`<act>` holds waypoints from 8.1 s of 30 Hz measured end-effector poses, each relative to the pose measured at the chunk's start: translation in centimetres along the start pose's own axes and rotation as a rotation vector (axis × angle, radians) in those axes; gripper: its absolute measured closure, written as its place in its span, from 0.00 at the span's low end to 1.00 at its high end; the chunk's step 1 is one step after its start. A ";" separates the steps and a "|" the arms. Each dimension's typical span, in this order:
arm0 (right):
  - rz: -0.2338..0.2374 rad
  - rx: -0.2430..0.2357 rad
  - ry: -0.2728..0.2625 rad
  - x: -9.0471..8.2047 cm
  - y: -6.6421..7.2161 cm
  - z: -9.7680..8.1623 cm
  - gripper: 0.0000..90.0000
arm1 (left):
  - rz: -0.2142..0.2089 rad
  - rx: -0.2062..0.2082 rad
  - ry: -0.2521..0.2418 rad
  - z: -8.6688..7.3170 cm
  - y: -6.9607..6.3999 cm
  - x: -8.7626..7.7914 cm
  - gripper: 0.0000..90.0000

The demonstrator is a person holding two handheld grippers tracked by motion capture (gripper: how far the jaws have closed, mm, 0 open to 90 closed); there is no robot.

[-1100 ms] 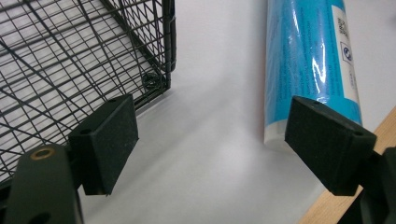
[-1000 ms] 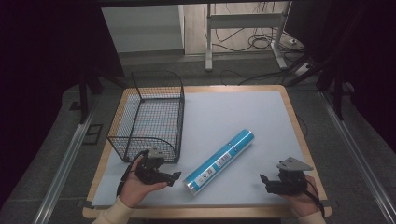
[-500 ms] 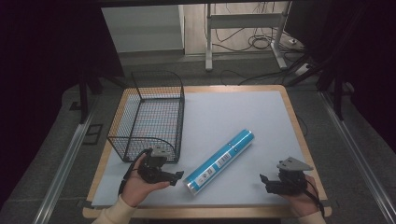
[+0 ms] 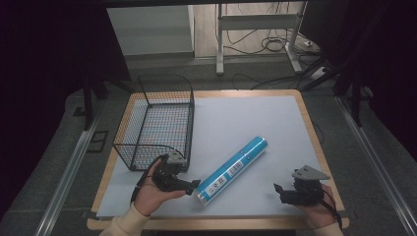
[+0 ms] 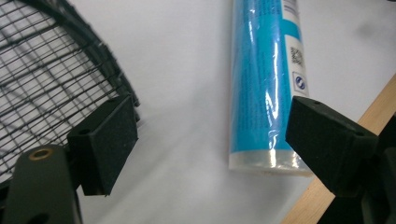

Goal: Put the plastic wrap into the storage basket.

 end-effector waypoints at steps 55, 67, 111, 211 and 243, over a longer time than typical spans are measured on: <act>0.005 -0.004 0.011 0.2 0.2 -0.1 0.13 | -0.048 0.115 0.064 4.8 -3.7 3.5 0.16; 0.006 -0.008 0.009 0.2 0.3 -0.1 0.13 | -0.055 0.130 0.082 5.9 -4.6 4.5 0.16; -0.001 -0.008 -0.001 0.1 0.3 0.0 0.14 | -0.053 0.158 0.180 9.4 -6.1 9.6 0.15; -0.017 -0.007 -0.020 -0.3 0.1 0.2 0.14 | -0.022 0.217 0.348 14.8 -4.6 8.0 0.35; -0.026 0.001 -0.022 -0.4 -0.2 0.2 0.15 | -0.002 0.188 0.279 17.8 -3.4 5.6 0.35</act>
Point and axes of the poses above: each handheld gripper's, and its own axes: x roughly forward along the jaws, z roughly out of its top, y roughly to its left, the point moved 3 cm from there along x, roughly forward along the jaws, and after that the axes turned 3 degrees about z, right-handed, at the moved point
